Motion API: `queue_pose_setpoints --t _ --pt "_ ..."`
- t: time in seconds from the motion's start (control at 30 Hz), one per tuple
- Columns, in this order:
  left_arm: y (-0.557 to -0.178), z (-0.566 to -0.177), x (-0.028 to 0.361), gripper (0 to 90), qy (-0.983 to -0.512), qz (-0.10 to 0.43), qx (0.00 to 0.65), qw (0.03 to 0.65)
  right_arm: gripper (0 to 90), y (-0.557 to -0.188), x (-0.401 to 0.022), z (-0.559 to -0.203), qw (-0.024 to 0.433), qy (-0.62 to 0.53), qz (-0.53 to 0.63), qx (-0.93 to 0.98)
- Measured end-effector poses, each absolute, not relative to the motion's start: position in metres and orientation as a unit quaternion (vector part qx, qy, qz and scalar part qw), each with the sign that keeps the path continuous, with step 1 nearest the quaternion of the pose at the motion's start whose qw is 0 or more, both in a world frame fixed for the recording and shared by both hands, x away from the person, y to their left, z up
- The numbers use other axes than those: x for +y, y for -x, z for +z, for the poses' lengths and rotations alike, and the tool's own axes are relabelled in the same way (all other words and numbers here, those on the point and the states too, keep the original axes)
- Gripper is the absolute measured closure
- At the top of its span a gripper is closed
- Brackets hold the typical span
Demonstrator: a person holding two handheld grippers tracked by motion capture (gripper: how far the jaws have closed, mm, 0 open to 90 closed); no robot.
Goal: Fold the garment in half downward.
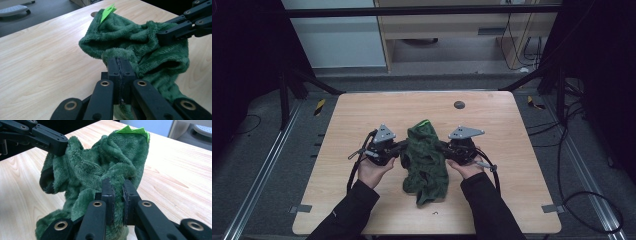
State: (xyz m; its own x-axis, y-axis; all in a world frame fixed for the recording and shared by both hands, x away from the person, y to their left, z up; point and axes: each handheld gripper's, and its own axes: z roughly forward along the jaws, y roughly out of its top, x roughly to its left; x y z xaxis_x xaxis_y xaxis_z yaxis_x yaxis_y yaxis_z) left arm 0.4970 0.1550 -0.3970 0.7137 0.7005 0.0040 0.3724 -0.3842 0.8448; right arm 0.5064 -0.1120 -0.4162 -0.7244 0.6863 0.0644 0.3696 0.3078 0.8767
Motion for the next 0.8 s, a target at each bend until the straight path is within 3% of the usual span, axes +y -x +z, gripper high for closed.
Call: queue_pose_setpoints --t 0.33,0.8 --pt "-0.477 -0.409 0.151 89.4 -0.826 0.174 0.316 0.433 82.0 -0.486 -0.116 -0.427 0.163 -0.314 0.475 0.806" --pt "-0.448 -0.441 0.155 89.3 -0.851 0.14 0.307 0.402 78.6 -0.453 -0.118 -0.454 0.126 -0.309 0.464 0.821"
